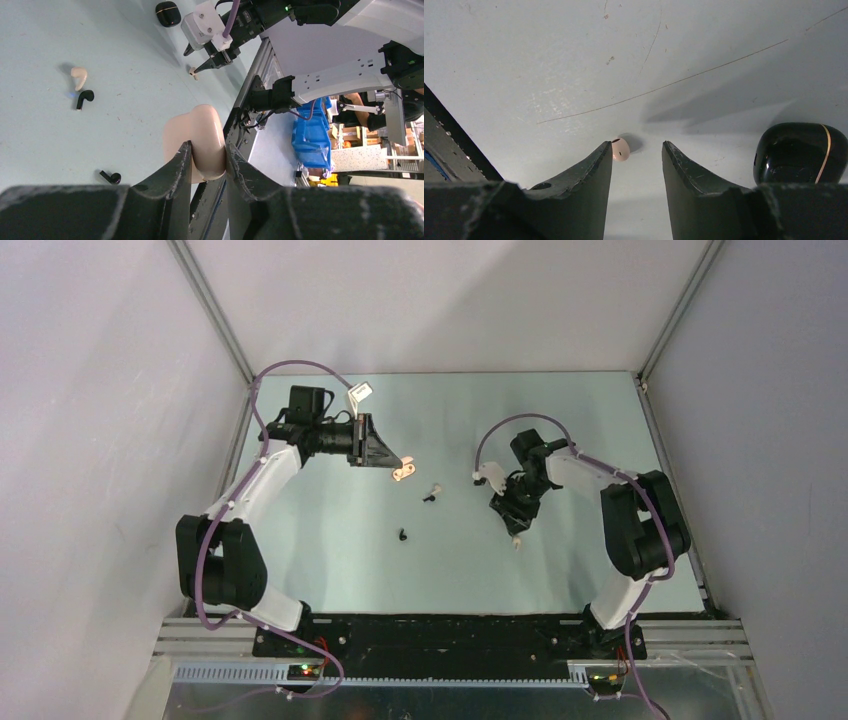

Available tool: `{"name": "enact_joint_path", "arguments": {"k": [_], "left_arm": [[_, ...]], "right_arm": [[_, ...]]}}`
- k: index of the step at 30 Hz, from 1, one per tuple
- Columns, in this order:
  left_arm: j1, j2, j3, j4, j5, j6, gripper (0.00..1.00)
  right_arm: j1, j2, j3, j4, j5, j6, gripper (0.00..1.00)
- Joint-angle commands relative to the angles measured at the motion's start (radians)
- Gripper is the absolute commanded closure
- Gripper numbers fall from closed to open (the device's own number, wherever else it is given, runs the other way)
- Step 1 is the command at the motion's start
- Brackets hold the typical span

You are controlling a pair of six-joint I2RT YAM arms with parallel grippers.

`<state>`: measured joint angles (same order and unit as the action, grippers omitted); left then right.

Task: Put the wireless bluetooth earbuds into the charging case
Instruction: Pick up the earbud from the center of the board.

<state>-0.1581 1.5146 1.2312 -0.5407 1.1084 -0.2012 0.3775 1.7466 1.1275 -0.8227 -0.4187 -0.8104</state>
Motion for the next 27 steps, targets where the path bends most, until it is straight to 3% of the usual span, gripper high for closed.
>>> {"name": "enact_joint_path", "arguments": {"k": [1, 10, 27], "left_arm": [[0.006, -0.024, 0.007, 0.013, 0.007, 0.014, 1.0], [0.006, -0.02, 0.005, 0.014, 0.007, 0.019, 1.0], [0.005, -0.018, 0.007, 0.014, 0.008, 0.021, 1.0]], "right_arm": [[0.006, 0.004, 0.004, -0.029, 0.004, -0.041, 0.54], [0.024, -0.021, -0.037, -0.047, 0.024, -0.087, 0.53], [0.046, -0.007, -0.07, -0.01, 0.061, -0.064, 0.62]]}}
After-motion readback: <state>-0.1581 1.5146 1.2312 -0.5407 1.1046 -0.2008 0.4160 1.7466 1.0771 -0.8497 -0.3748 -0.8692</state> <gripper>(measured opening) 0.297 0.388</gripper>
